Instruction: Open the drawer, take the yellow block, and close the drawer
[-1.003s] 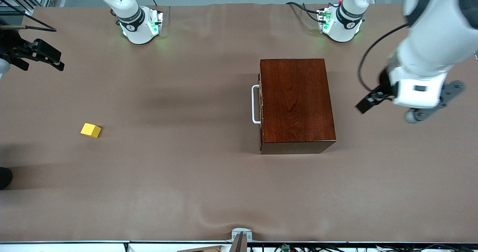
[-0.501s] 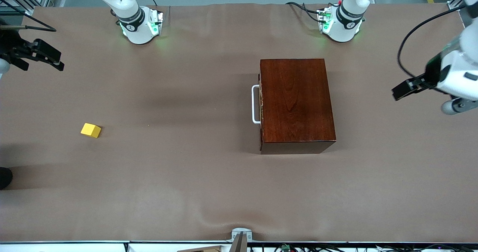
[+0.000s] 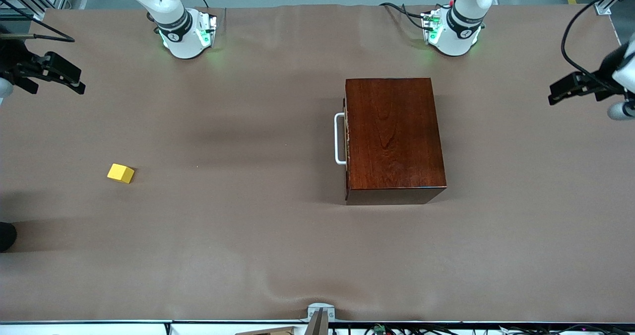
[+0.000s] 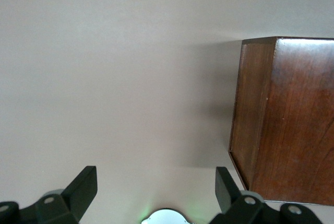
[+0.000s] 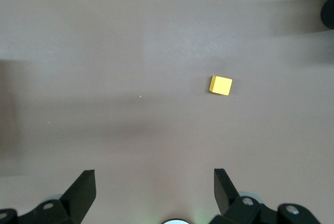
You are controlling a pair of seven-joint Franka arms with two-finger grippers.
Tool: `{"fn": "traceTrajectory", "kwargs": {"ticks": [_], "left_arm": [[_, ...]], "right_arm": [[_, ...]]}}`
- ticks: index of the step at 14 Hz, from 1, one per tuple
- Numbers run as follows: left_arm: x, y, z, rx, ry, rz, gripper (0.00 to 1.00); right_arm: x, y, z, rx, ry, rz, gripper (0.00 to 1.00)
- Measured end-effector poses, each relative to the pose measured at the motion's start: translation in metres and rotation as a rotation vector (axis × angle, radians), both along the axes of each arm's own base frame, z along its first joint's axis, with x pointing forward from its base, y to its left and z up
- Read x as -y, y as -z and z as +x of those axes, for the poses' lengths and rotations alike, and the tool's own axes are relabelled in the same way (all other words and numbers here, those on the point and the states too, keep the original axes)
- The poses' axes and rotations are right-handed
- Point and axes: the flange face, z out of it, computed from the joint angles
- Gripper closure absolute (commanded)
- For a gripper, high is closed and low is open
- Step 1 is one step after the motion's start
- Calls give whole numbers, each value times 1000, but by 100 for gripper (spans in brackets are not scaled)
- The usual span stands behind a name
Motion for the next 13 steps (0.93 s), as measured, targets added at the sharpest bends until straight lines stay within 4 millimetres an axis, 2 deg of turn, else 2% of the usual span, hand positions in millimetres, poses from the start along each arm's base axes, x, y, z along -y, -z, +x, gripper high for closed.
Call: {"fn": "traceTrajectory", "kwargs": {"ticks": [4,9,13], "left_arm": [[16,0,-33,44,30,13,0],[11,-13,-32,84,19,11,0],[14,-14,-28,81,23,6,0]], "right_arm": [[0,0,0,0,0,0,0],[0,0,0,0,1,0,0],[1,0,0,0,2,0,0]]}}
